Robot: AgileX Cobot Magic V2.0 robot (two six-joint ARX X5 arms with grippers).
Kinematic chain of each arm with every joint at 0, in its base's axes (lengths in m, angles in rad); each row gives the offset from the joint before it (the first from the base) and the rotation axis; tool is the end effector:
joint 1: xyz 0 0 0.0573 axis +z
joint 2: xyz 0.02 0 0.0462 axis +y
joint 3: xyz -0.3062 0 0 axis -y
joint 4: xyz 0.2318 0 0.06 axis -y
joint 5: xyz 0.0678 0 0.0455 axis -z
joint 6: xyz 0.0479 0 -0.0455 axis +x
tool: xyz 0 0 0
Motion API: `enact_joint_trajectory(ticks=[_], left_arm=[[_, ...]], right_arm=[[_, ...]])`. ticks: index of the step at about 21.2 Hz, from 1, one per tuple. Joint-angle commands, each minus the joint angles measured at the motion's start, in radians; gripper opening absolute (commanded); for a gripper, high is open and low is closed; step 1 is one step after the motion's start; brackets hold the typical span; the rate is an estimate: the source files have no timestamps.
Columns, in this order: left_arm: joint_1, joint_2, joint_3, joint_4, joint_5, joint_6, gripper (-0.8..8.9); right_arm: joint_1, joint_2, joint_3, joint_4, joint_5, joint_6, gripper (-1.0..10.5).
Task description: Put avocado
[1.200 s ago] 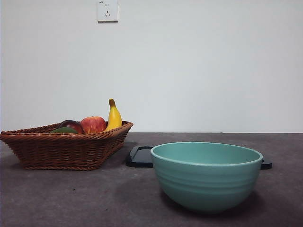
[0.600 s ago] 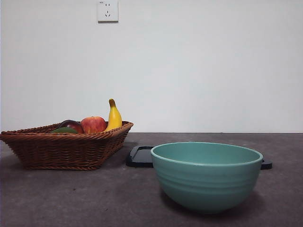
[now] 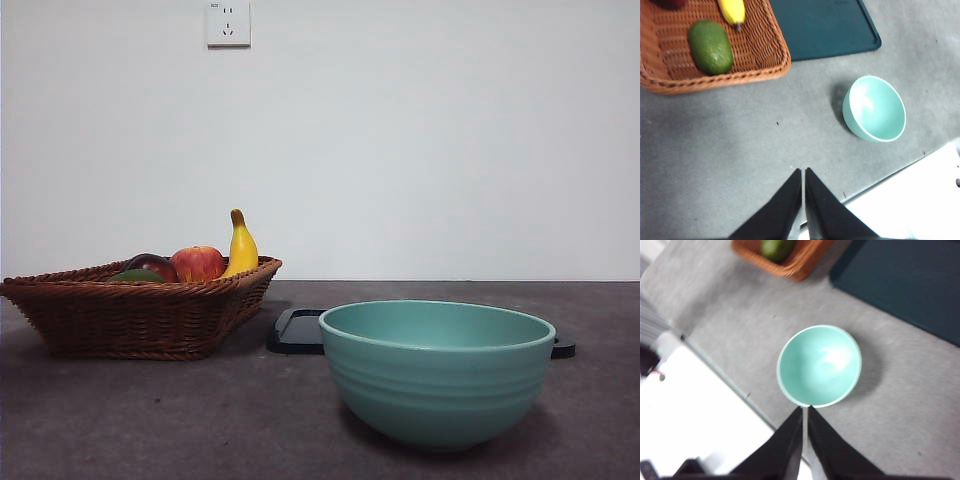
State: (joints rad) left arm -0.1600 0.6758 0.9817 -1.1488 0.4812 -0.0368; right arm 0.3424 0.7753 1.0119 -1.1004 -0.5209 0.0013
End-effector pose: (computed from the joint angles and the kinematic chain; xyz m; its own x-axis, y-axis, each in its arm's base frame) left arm 0.0532 -0.0310 0.3397 0.5085 -0.5509 -0.6618 0.4178 0.8299 -0.3698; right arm 0.0708 0.0505 0.3473 0.3636 0.6579 -0.6595 -0.5948 0.7088 0.3792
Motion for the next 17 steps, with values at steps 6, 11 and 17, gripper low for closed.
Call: enact_joint_trajectory(ticks=[6,11,17], left_arm=[[-0.004,0.008,0.024,0.012,0.008,0.018,1.93],[-0.004,0.01,0.024,0.016,0.008,0.016,4.43],[-0.004,0.03,0.024,0.027,0.007,-0.002,4.41]], right_arm=[[0.02,0.008,0.017,0.007,-0.002,-0.02,1.4],[0.02,0.008,0.017,0.008,-0.002,-0.013,4.2],[0.02,0.008,0.017,0.008,-0.002,-0.013,4.2]])
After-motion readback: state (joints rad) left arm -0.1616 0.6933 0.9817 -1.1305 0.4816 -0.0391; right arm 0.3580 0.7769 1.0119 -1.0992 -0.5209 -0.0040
